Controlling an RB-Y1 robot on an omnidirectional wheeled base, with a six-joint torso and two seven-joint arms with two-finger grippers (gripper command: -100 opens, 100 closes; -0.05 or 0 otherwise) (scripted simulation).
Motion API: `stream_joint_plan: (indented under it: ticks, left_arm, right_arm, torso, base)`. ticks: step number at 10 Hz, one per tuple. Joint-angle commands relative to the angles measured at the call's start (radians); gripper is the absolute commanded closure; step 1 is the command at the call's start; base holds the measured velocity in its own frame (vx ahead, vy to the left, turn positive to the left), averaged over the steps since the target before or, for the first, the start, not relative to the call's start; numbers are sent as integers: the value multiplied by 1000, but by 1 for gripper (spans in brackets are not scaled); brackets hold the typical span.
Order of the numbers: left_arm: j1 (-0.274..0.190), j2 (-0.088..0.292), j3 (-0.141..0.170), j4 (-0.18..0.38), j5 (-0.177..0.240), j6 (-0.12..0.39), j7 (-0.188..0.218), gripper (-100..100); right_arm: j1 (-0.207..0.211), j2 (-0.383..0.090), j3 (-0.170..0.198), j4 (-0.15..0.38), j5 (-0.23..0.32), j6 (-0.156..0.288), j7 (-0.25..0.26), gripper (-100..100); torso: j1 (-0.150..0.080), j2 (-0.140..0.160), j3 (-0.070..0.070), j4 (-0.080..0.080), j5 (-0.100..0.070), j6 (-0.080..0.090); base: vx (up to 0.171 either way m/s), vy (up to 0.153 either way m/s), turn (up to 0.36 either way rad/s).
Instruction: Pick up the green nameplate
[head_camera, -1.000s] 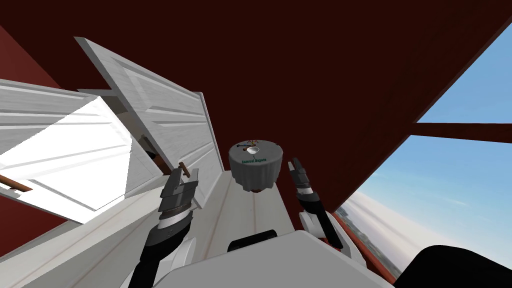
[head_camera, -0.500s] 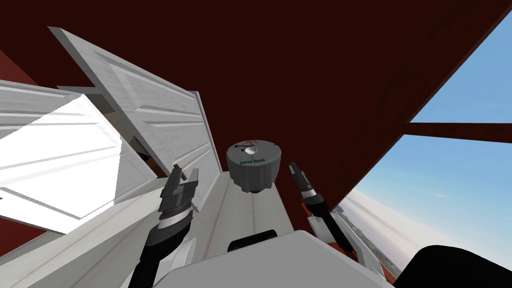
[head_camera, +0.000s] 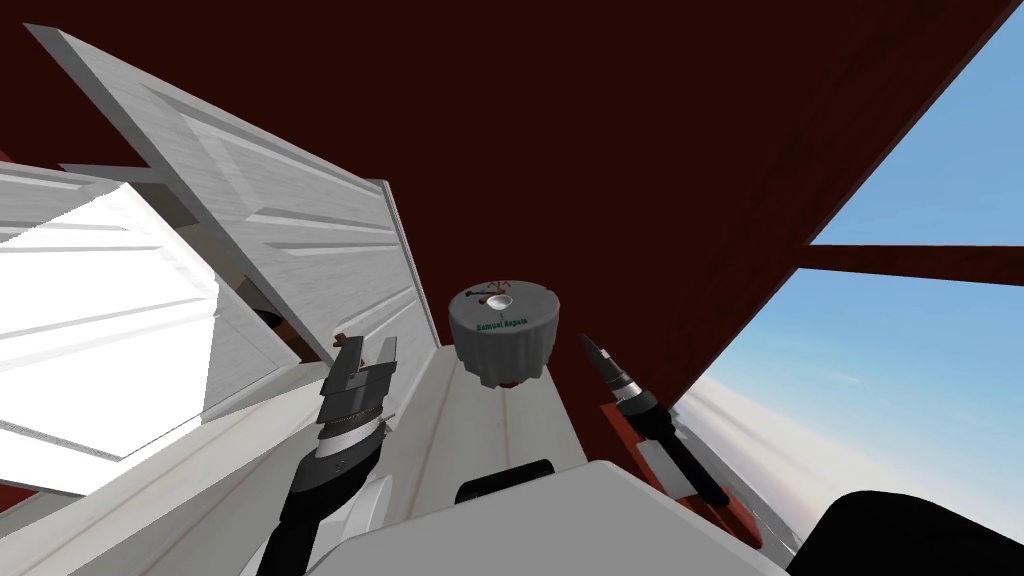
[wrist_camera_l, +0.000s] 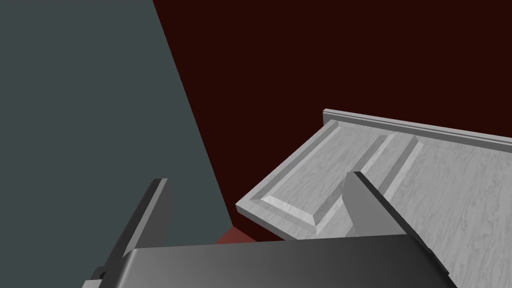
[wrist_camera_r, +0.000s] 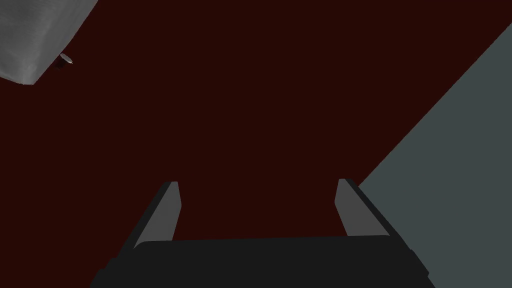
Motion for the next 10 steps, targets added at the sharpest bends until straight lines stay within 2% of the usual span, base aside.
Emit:
stream_joint_plan:
  ticks: [1, 2, 3, 4, 5, 6, 7, 8, 9, 10]
  left_arm:
    - [0, 0, 0, 0, 0, 0, 0, 0]
    - [0, 0, 0, 0, 0, 0, 0, 0]
    - [0, 0, 0, 0, 0, 0, 0, 0]
    - [0, 0, 0, 0, 0, 0, 0, 0]
    - [0, 0, 0, 0, 0, 0, 0, 0]
    - [0, 0, 0, 0, 0, 0, 0, 0]
    - [0, 0, 0, 0, 0, 0, 0, 0]
    - [0, 0, 0, 0, 0, 0, 0, 0]
    - [0, 0, 0, 0, 0, 0, 0, 0]
    - [0, 0, 0, 0, 0, 0, 0, 0]
  right_arm:
    - [13, -50, -21, 37, 29, -2, 12, -100]
    - [13, -71, -21, 37, 29, -2, 12, -100]
    - [26, -107, -37, 67, 57, -2, 25, -100]
    - [26, -126, -37, 67, 57, -2, 25, -100]
    - [39, -161, -52, 98, 86, -2, 37, -100]
    - [39, -182, -52, 98, 86, -2, 37, -100]
    - [52, -217, -67, 130, 115, -2, 48, -100]
    - [52, -238, -67, 130, 115, -2, 48, -100]
    - [65, -272, -82, 163, 145, -4, 59, -100]
    - [65, -295, -82, 163, 145, -4, 59, -100]
  torso:
    - [0, 0, 0, 0, 0, 0]
    - [0, 0, 0, 0, 0, 0]
    - [1, 0, 0, 0, 0, 0]
    - [1, 0, 0, 0, 0, 0]
    - [1, 0, 0, 0, 0, 0]
    - [2, -1, 0, 0, 0, 0]
    - [2, 0, 0, 0, 0, 0]
    - [2, 0, 0, 0, 0, 0]
    - [2, 0, 0, 0, 0, 0]
    - [3, 0, 0, 0, 1, 0]
  base:
    - [24, 20, -61]
    - [19, 27, -40]
    - [26, 30, -56]
    - [26, 26, -33]
    - [35, 39, -60]
    - [25, 38, -37]
    - [31, 45, -41]
    - [25, 39, -37]
    - [22, 53, -55]
    - [21, 53, -29]
